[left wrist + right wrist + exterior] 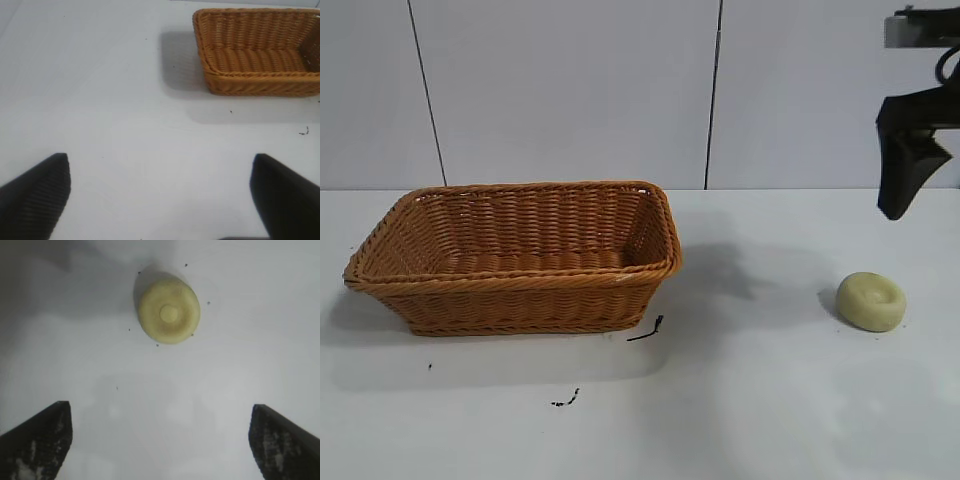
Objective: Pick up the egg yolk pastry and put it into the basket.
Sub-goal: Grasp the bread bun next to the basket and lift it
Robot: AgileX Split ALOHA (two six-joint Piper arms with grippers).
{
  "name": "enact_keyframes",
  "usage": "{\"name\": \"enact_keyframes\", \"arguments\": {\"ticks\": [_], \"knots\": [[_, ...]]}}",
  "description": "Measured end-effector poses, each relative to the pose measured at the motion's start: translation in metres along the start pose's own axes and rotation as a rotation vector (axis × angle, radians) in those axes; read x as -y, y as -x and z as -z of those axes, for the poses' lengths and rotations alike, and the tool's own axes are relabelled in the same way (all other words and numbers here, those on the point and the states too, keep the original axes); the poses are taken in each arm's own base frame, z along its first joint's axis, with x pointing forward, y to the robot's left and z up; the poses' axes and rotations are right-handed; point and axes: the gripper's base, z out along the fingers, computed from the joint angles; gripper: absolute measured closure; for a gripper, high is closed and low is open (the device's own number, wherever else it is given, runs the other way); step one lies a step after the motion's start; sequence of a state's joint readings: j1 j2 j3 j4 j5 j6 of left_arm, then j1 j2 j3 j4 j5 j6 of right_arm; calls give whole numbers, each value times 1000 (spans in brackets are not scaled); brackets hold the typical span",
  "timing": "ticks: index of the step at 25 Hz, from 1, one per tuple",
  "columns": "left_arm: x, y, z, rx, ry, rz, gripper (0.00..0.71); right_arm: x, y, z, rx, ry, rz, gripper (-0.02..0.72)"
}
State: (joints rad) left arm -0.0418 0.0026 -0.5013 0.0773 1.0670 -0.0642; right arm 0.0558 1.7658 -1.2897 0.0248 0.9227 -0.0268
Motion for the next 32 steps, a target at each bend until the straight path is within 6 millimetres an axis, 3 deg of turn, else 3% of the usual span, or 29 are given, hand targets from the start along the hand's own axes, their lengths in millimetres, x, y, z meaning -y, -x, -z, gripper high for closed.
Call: {"name": "enact_keyframes", "arguments": {"ticks": [6,12,15,20,26,29,32], "knots": [[0,0,0,0,0,0,14,1,21,-55,-29,-1,-13,41],[0,0,0,0,0,0,14,2,19,-97,-92,-2,-16,41],[0,0,0,0,0,0,14,3,20,-109,-81,-6,-12,41],[0,0,0,0,0,0,14,3,23,-114,-40,-8,-13,59],[0,0,0,0,0,0,14,3,17,-126,-102,-6,-16,67],[0,0,0,0,0,0,14,3,17,-126,-102,-6,-16,140],[0,0,0,0,0,0,14,3,17,-126,-102,-6,-16,315]]}}
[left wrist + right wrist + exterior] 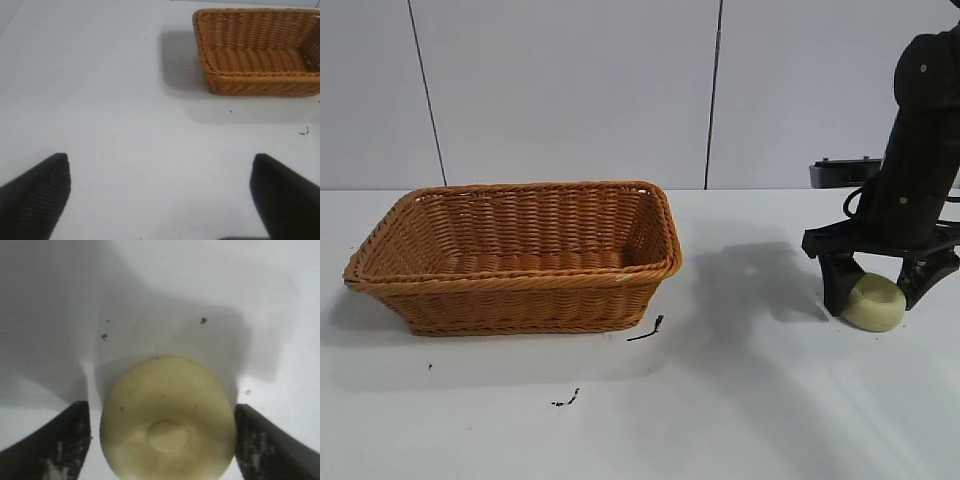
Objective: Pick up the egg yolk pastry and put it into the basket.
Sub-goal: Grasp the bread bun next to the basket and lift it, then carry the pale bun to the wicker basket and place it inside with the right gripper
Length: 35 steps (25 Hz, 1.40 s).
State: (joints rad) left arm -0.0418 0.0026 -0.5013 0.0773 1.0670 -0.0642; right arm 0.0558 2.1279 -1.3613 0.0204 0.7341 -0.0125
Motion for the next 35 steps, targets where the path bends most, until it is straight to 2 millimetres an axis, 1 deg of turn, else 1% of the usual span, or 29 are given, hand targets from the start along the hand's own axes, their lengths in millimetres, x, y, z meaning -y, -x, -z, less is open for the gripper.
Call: {"name": "enact_keyframes", "arguments": {"ticks": [1,2,4,5,7,9,10,14,16,18,20,22,23,25,27,30,33,35], "knots": [[0,0,0,0,0,0,14,0,0,0,0,0,0,390],[0,0,0,0,0,0,14,0,0,0,0,0,0,447],[0,0,0,0,0,0,14,0,0,1,-2,0,0,539],[0,0,0,0,0,0,14,0,1,2,-10,0,3,568],[0,0,0,0,0,0,14,0,2,9,-19,0,11,589],[0,0,0,0,0,0,14,0,7,23,-13,1,21,597],[0,0,0,0,0,0,14,-1,12,36,3,1,23,598],[0,0,0,0,0,0,14,-2,32,103,120,5,27,601],[0,0,0,0,0,0,14,-7,39,133,182,7,39,601],[0,0,0,0,0,0,14,-13,45,154,219,11,55,601],[0,0,0,0,0,0,14,-23,50,167,248,19,76,601],[0,0,0,0,0,0,14,-37,55,176,275,31,108,601],[0,0,0,0,0,0,14,-48,57,179,288,38,132,601],[0,0,0,0,0,0,14,-73,63,185,321,60,176,601],[0,0,0,0,0,0,14,-98,68,186,330,88,208,601],[0,0,0,0,0,0,14,-141,72,180,332,121,273,601],[0,0,0,0,0,0,14,-187,70,174,345,159,359,601],[0,0,0,0,0,0,14,-217,65,168,354,188,413,601]]}}
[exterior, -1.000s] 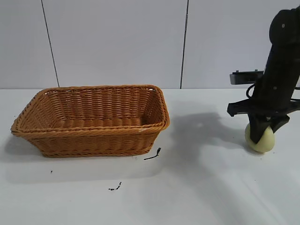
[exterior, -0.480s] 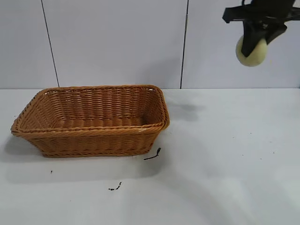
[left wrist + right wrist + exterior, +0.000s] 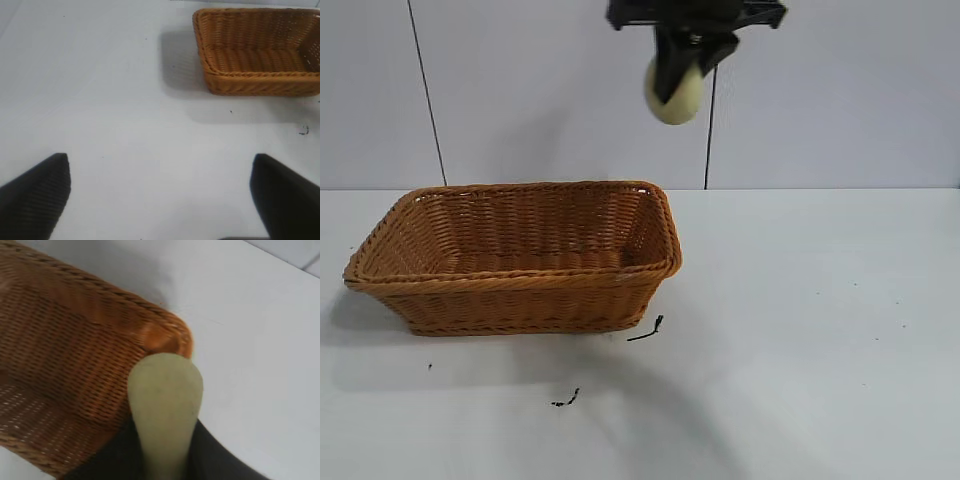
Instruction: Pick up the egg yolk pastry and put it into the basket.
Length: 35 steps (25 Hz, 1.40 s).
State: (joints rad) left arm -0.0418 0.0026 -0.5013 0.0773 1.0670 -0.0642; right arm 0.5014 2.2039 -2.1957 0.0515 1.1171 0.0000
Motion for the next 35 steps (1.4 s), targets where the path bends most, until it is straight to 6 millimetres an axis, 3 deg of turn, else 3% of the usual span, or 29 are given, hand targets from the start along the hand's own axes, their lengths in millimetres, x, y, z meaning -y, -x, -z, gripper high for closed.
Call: {"name": "enact_keyframes", "arguments": {"ticks": [4,7,13,18,21,24,26,29,35], "knots": [[0,0,0,0,0,0,14,-41,-2,-37,9,46,65,601],[0,0,0,0,0,0,14,-58,-8,-68,13,62,91,601],[0,0,0,0,0,0,14,-64,-23,-123,-13,75,87,601],[0,0,0,0,0,0,14,-63,-36,-154,-47,70,85,581],[0,0,0,0,0,0,14,-63,-33,-154,-21,74,81,430],[0,0,0,0,0,0,14,-64,-26,-148,4,78,91,183],[0,0,0,0,0,0,14,-65,-19,-138,10,80,93,79],[0,0,0,0,0,0,14,-67,-4,-116,36,83,102,27],[0,0,0,0,0,0,14,-58,25,-63,138,54,101,19]]}}
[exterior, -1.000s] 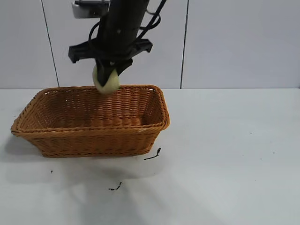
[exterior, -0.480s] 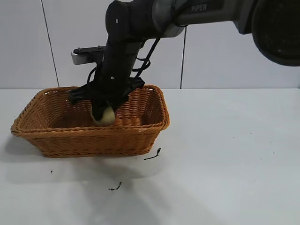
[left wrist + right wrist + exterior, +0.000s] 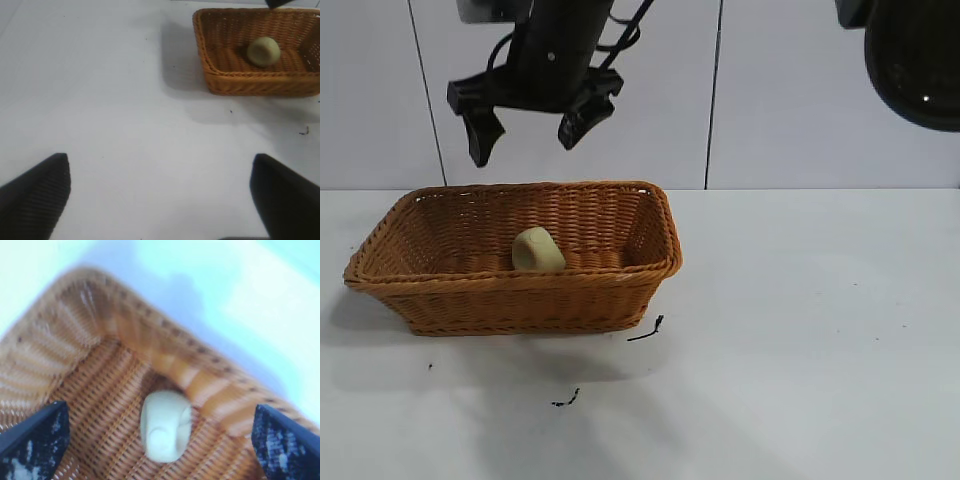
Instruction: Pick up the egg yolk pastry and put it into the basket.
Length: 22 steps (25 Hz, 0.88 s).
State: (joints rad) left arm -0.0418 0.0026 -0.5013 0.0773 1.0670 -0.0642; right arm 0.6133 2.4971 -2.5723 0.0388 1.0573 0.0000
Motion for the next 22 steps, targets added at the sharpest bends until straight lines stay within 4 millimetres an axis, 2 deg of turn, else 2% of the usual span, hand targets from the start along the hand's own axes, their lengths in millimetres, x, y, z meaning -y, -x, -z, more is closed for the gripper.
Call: {"name": "enact_keyframes", "arguments": {"ticks": [2,4,9,12,15,19,22], "knots": [[0,0,0,0,0,0,14,16,4,8,18,-19,-21,19],[0,0,0,0,0,0,14,43,2,11,-5,-55,-57,19],[0,0,0,0,0,0,14,127,-14,21,-83,-156,-137,19],[0,0,0,0,0,0,14,181,-28,33,-105,-216,-223,19],[0,0,0,0,0,0,14,226,-43,46,-123,-267,-296,19],[0,0,0,0,0,0,14,273,-61,63,-122,-323,-375,19],[0,0,0,0,0,0,14,295,-72,72,-123,-349,-414,19]]}}
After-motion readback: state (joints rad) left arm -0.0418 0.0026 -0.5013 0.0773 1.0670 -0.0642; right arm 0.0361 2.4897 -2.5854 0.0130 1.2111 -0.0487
